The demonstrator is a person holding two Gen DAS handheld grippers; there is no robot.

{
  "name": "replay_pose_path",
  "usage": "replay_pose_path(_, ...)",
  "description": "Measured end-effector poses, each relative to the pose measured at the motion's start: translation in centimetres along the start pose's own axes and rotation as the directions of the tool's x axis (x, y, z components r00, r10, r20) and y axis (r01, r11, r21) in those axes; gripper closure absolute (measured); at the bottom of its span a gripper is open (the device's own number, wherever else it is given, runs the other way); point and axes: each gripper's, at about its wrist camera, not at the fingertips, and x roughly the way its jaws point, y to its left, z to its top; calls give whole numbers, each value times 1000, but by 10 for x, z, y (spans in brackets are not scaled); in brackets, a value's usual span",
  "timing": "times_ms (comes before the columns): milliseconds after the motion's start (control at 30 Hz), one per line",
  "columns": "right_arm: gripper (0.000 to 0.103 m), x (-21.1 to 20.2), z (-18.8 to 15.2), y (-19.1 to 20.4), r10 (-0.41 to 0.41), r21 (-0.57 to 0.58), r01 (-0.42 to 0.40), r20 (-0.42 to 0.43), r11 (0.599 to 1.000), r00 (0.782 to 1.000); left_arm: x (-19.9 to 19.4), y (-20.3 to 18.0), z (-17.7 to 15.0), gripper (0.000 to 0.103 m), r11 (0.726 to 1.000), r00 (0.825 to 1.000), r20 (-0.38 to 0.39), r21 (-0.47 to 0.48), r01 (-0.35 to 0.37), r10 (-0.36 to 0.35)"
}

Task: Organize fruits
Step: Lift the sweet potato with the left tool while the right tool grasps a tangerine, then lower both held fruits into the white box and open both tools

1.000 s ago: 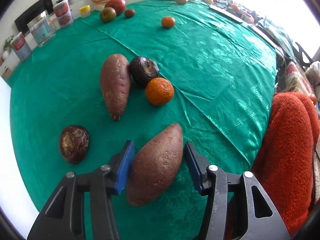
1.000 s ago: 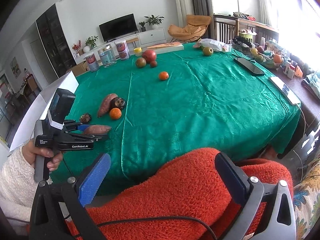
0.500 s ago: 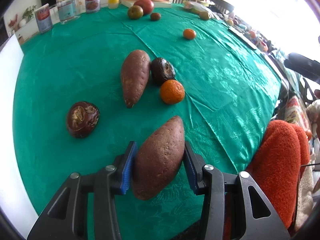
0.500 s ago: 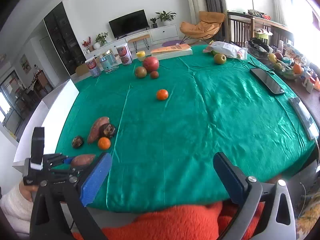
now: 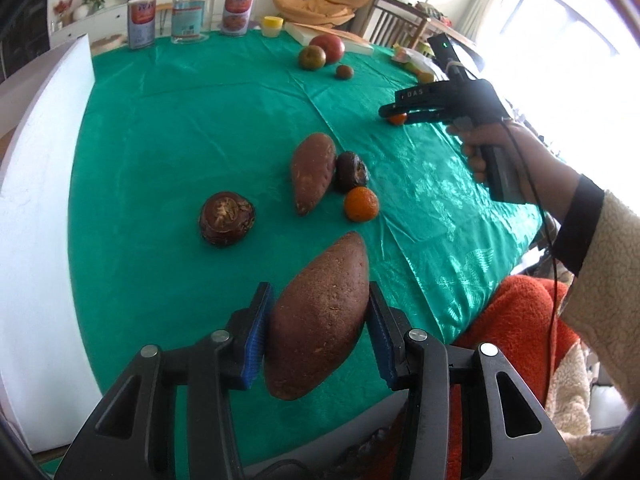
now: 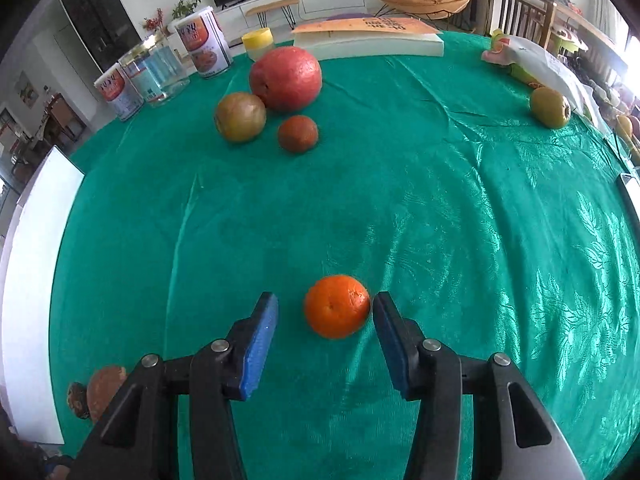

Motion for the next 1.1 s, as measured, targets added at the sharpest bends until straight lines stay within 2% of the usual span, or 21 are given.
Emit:
replay_pose_path(33,72,-2,-2,-3,-4,10,3,17,1000,1000,-2,0,1,57,1000,1000,7,-4,3,-3)
replay_pose_path(200,72,-39,-18,6,112,40,-115,55,993,992,-34,10,6,57,996,997,57,-65,61,-57)
replay_pose_path(300,72,-78,-31,43,236,-3,-236,69,972,969,-77,25,13,57,990,988,135,-112,89,-74)
replay_pose_path(400,72,-114,-49,107,399,-84,-394,53,915,916,-126,53,16,57,983,974,224,-179,50,-8)
replay_pose_path(500,72,-140,-74,192,549,-200,-541,-20,817,836,-161,91,10,57,960,953,271,-274,-58,135)
replay_pose_path(567,72,-149,-96,250,612,-276,-609,-87,744,786,-171,121,-2,57,924,931,255,-346,-164,261)
replay_pose_path(633,72,-149,-117,303,635,-345,-641,-148,685,758,-172,149,-17,57,875,908,207,-411,-257,364)
replay_pose_path(667,72,-146,-127,327,635,-376,-649,-180,661,751,-169,163,-24,57,848,899,176,-440,-294,402)
replay_pose_path(700,72,-142,-136,348,625,-408,-646,-204,645,753,-167,175,-32,57,825,891,145,-463,-324,431)
replay_pose_path(767,72,-130,-151,382,589,-465,-620,-232,632,774,-159,196,-44,57,788,883,89,-499,-361,460)
replay_pose_path(867,71,-108,-164,414,543,-498,-592,-259,634,799,-148,213,-53,57,764,878,42,-514,-390,477)
replay_pose_path(967,68,-90,-165,427,502,-489,-564,-266,666,823,-145,217,-54,62,745,856,26,-507,-433,516)
replay_pose_path(1000,59,-88,-164,427,499,-477,-560,-261,678,826,-145,217,-53,62,741,850,29,-506,-441,526)
replay_pose_path(1100,52,-97,-160,416,538,-437,-585,-240,684,808,-148,215,-47,54,742,842,52,-505,-442,537)
